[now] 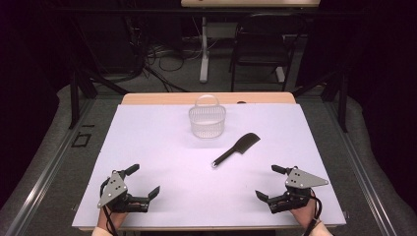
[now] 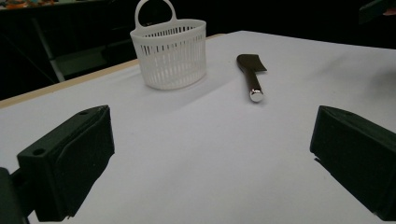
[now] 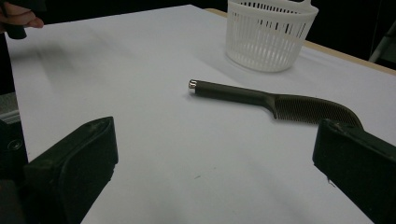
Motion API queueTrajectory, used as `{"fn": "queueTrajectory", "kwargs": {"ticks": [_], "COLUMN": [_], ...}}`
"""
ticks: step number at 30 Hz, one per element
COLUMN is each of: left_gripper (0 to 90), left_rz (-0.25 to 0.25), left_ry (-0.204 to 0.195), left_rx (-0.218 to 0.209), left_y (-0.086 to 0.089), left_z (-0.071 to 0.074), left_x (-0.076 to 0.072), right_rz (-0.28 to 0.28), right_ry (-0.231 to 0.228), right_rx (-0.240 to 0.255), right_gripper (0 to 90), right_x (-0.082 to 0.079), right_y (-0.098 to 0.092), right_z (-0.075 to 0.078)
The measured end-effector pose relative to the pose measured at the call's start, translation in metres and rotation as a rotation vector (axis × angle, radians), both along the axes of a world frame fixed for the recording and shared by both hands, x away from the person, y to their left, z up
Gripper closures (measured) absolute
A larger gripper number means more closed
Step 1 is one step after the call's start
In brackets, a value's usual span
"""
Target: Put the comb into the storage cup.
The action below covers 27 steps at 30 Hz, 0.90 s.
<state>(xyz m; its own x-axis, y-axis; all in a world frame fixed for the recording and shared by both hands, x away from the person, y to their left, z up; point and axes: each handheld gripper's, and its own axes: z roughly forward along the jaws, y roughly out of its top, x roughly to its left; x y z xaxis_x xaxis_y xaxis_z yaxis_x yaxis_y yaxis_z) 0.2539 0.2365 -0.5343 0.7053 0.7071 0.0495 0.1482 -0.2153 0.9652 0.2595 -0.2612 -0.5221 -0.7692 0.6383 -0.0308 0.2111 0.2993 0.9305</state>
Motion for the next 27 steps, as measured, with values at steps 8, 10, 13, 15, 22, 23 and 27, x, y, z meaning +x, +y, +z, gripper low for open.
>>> {"fn": "queueTrajectory", "kwargs": {"ticks": [8,10,13,15,22,23,27], "left_gripper": [0.0,0.0,0.0,0.0,0.0,0.0,0.0], "left_rz": [0.01,0.011,0.013,0.012,0.016,0.016,0.015], "left_ry": [-0.002,-0.002,-0.002,-0.003,-0.003,-0.003,-0.003], "left_rx": [-0.001,0.0,-0.002,-0.001,-0.001,-0.001,0.002], "left_y": [0.001,0.0,0.0,0.0,0.001,0.001,0.0], "left_z": [0.0,0.0,0.001,0.001,0.001,0.001,0.001], "left_x": [0.0,0.0,0.0,0.0,0.0,0.0,0.001], "right_rz": [-0.012,-0.014,-0.02,-0.023,-0.017,-0.015,-0.008], "right_ry": [0.03,0.033,0.043,0.046,0.06,0.062,0.072], "right_rx": [-0.01,-0.012,-0.018,-0.019,-0.031,-0.035,-0.043], "right_gripper": [0.0,0.0,0.0,0.0,0.0,0.0,0.0], "right_x": [0.003,0.004,0.008,0.011,0.026,0.028,0.035], "right_y": [0.005,0.006,0.009,0.011,0.021,0.023,0.029], "right_z": [0.0,0.0,0.001,0.002,0.004,0.004,0.005]}}
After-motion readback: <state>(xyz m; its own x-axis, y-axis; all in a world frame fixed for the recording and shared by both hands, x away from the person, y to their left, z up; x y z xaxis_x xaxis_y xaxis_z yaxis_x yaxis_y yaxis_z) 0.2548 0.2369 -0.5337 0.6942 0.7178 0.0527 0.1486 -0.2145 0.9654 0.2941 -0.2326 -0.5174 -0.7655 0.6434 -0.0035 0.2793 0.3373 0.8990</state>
